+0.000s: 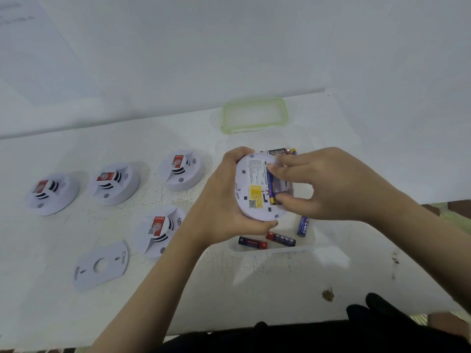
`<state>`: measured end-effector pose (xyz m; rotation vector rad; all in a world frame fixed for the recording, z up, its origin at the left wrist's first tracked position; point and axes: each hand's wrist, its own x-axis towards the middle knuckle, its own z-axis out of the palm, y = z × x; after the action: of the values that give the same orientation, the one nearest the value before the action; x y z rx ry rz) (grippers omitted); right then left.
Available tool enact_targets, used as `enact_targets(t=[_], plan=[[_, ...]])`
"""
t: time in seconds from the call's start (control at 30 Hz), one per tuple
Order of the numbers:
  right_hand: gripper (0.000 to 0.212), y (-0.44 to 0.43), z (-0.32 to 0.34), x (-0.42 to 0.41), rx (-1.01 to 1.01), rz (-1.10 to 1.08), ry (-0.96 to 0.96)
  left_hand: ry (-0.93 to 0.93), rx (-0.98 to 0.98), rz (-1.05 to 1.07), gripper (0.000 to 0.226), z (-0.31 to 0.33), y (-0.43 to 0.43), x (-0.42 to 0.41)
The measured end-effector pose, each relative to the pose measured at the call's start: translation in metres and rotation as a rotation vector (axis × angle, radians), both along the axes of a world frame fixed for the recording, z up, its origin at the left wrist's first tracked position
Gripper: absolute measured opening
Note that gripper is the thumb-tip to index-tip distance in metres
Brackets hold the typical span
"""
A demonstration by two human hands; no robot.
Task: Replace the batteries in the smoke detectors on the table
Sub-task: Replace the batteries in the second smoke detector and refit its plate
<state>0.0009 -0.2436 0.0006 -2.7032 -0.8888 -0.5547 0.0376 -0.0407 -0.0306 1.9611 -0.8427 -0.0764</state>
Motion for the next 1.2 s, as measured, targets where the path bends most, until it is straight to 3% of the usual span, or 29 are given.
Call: enact_targets(t=[0.53, 0.87, 1.2], plan=[[0.044, 0.007, -0.013, 0.0, -0.041, 0.019, -0.073, -0.04, 0.068, 0.04, 0.093, 0.002, -0.001, -0.005], [0.044, 0.007, -0.01, -0.001, -0.077, -0.012, 0.058, -0.069, 0.124, 0.009, 0.097, -0.001, 0.003, -0.003], [0.055, 0.012, -0.02, -0.002, -0.064, -0.01, 0.023, -0.067, 0.107, 0.004, 0.092, -0.001, 0.004, -0.005]])
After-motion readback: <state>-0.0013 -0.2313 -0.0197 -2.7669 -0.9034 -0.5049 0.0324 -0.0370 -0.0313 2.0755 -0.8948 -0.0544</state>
